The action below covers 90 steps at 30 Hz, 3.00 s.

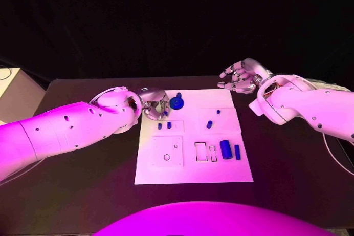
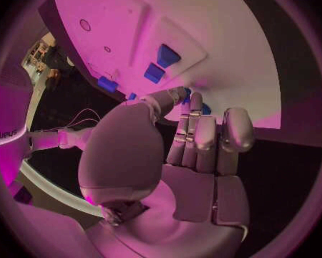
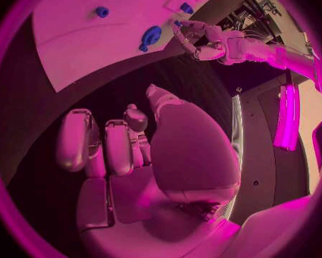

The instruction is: Assemble the parts on the task board

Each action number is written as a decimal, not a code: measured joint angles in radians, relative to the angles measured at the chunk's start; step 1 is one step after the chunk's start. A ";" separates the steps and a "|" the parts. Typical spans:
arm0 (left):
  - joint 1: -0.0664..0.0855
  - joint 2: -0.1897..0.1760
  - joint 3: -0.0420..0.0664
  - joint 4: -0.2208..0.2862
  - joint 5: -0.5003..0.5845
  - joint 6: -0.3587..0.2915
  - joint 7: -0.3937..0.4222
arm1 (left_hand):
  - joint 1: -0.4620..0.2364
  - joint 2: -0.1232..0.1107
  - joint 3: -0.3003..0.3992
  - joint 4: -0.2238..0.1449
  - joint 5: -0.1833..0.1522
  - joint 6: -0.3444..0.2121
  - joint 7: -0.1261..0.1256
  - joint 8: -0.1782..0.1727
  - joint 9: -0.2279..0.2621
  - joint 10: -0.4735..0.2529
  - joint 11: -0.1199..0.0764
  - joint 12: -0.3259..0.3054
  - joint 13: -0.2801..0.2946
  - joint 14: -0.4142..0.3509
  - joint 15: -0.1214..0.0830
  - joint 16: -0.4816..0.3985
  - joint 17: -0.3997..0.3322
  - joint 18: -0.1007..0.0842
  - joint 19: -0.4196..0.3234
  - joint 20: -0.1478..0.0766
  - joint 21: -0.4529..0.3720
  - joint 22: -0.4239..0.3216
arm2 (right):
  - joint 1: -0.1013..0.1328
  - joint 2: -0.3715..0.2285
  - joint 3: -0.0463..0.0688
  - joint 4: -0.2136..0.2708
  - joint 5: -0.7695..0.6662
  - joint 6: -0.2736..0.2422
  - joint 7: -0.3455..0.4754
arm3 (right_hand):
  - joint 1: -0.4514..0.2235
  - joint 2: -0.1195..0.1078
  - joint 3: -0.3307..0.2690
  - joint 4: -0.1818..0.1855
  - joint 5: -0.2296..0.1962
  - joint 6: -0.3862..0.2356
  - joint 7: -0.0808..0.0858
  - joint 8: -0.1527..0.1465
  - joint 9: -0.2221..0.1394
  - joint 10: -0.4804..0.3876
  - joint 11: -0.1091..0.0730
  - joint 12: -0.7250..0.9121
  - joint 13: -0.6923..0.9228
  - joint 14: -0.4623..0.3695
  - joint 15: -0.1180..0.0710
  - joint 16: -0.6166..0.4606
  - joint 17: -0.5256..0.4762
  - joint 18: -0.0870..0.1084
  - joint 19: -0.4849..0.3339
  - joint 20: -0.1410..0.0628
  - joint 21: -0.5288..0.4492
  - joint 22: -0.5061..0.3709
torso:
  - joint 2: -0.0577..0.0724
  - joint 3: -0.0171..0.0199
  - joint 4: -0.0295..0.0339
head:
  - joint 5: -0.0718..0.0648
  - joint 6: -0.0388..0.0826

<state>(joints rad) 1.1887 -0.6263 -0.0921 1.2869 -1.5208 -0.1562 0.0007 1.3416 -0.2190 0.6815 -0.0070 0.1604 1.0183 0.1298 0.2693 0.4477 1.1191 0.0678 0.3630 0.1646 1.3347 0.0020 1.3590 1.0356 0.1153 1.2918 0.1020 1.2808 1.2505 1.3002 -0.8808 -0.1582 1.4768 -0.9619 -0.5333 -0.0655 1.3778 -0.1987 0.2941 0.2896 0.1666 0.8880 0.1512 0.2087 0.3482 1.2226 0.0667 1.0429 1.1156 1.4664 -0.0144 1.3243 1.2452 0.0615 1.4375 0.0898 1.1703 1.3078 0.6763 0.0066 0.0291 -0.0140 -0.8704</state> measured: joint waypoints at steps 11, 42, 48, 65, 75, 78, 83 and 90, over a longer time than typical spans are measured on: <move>0.001 0.000 -0.003 0.002 -0.001 0.002 0.000 | -0.001 -0.001 -0.003 -0.003 0.000 0.015 -0.003 0.004 0.005 0.013 -0.005 0.000 0.008 0.007 -0.007 0.004 0.005 -0.016 0.007 0.000 0.004 0.006 | 0.000 0.000 0.000 0.000 0.000 0.000 0.000 | 0.000 0.000 0.000 0.000 0.000 0.000 0.000 0.000 0.000 0.001 0.001 0.000 0.000 0.000 0.000 0.000 0.000 0.000 0.000 0.000 0.000 0.000 | 0.000 0.0003 -0.0003 | 0.001 -0.002; 0.000 0.012 -0.007 -0.009 -0.002 0.004 0.001 | -0.003 -0.004 -0.016 -0.006 -0.003 0.033 -0.010 0.011 0.005 0.031 -0.016 0.000 0.020 0.013 -0.013 0.007 0.012 -0.016 0.007 0.000 0.004 0.004 | 0.000 0.002 0.000 -0.002 0.000 0.001 0.000 | 0.000 0.000 0.000 0.000 0.000 0.000 0.000 0.000 0.000 0.001 0.001 0.000 0.000 0.000 0.000 0.000 0.000 0.000 0.000 0.000 0.000 0.000 | 0.001 0.0002 -0.0008 | 0.001 -0.002; 0.001 0.016 -0.009 -0.014 -0.002 0.006 0.000 | -0.002 -0.002 -0.017 -0.005 -0.004 0.041 -0.012 0.019 0.005 0.038 -0.016 0.004 0.025 0.013 -0.013 0.011 0.018 -0.016 0.007 0.000 0.004 0.004 | 0.000 0.002 0.000 -0.002 0.000 0.001 0.000 | 0.000 0.000 0.000 0.000 0.000 0.000 0.000 0.000 0.000 0.001 0.001 0.000 0.000 0.000 0.000 0.000 0.000 0.000 0.000 0.000 0.000 0.000 | 0.000 0.0002 -0.0009 | 0.001 -0.002; 0.000 0.016 -0.011 -0.013 -0.005 0.006 0.000 | 0.000 -0.001 -0.022 -0.005 -0.004 0.041 -0.012 0.019 0.005 0.037 -0.016 0.004 0.027 0.013 -0.013 0.011 0.014 -0.016 0.006 0.000 0.004 0.000 | 0.000 0.002 0.000 -0.002 0.000 0.002 0.000 | 0.000 0.000 0.000 0.000 0.000 0.000 0.000 0.000 0.000 0.001 0.001 0.000 0.000 0.000 0.000 0.000 0.000 0.000 0.000 0.000 0.000 0.000 | -0.001 -0.0001 -0.0009 | -0.001 -0.002; -0.001 0.015 -0.011 -0.012 -0.005 -0.002 0.000 | 0.000 -0.001 -0.028 -0.005 -0.004 0.037 -0.012 0.015 0.005 0.033 -0.012 0.004 0.032 0.013 -0.013 0.011 0.003 -0.016 0.000 -0.007 -0.008 -0.009 | 0.000 0.002 0.000 -0.004 0.000 0.002 0.000 | -0.005 -0.005 0.000 0.000 0.000 0.000 0.000 0.000 0.000 0.001 0.001 0.000 -0.004 0.000 0.000 -0.006 0.000 0.000 0.000 0.000 -0.007 0.000 | -0.001 -0.0002 -0.0006 | -0.001 -0.002; -0.002 0.014 -0.012 -0.011 -0.004 -0.005 0.001 | -0.001 -0.001 -0.030 -0.003 -0.004 0.019 -0.005 0.005 0.010 0.027 -0.005 0.004 0.034 0.006 -0.006 0.011 -0.003 -0.016 -0.004 -0.003 -0.012 -0.015 | 0.000 0.002 0.000 -0.004 0.000 0.002 0.000 | -0.005 -0.005 0.000 0.000 0.000 0.000 0.000 0.000 0.000 0.001 0.001 0.000 -0.004 0.000 0.000 -0.006 0.000 0.000 0.000 0.000 -0.007 0.000 | -0.001 -0.0003 -0.0005 | -0.001 -0.002; -0.004 0.012 -0.013 -0.011 -0.002 -0.008 0.002 | -0.009 -0.009 -0.030 -0.003 -0.003 -0.015 0.004 -0.019 -0.004 0.014 0.000 0.004 0.043 0.002 -0.002 0.011 -0.004 -0.016 -0.009 0.002 -0.019 -0.019 | 0.000 0.002 0.000 -0.004 0.000 0.003 0.000 | -0.005 -0.005 0.000 0.000 0.000 0.000 0.000 0.000 0.000 0.001 0.001 0.000 -0.003 0.000 0.000 -0.006 0.000 0.000 0.000 0.000 -0.007 0.000 | -0.001 -0.0002 -0.0005 | -0.001 -0.002; -0.006 0.012 -0.014 -0.012 -0.001 -0.007 0.002 | -0.009 -0.009 -0.032 -0.004 -0.003 -0.026 0.007 -0.026 -0.008 0.010 0.004 0.004 0.049 -0.002 0.002 0.011 -0.004 -0.016 -0.009 0.002 -0.019 -0.020 | 0.000 0.003 0.000 -0.005 0.000 0.004 0.000 | -0.005 -0.005 0.000 0.000 0.000 0.000 0.000 0.000 0.000 0.001 0.001 0.000 -0.003 0.000 0.000 -0.006 0.000 0.000 0.000 0.000 -0.007 0.000 | -0.001 0.0003 -0.0006 | 0.000 -0.002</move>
<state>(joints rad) 1.1830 -0.6141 -0.1063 1.2751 -1.5220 -0.1635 0.0023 1.3327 -0.2278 0.6494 -0.0114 0.1575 0.9926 0.1370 0.2437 0.4393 1.1292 0.0716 0.3668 0.2135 1.3328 0.0040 1.3701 1.0317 0.0993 1.2826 0.1036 1.2615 1.2309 1.3000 -0.8782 -0.1582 1.4722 -0.9619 -0.5296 -0.0654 1.3725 -0.2040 0.2941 0.2896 0.1664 0.8880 0.1512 0.2086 0.3482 1.2240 0.0680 1.0429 1.1121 1.4664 -0.0144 1.3187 1.2452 0.0616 1.4375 0.0898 1.1635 1.3076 0.6756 0.0069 0.0286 -0.0144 -0.8728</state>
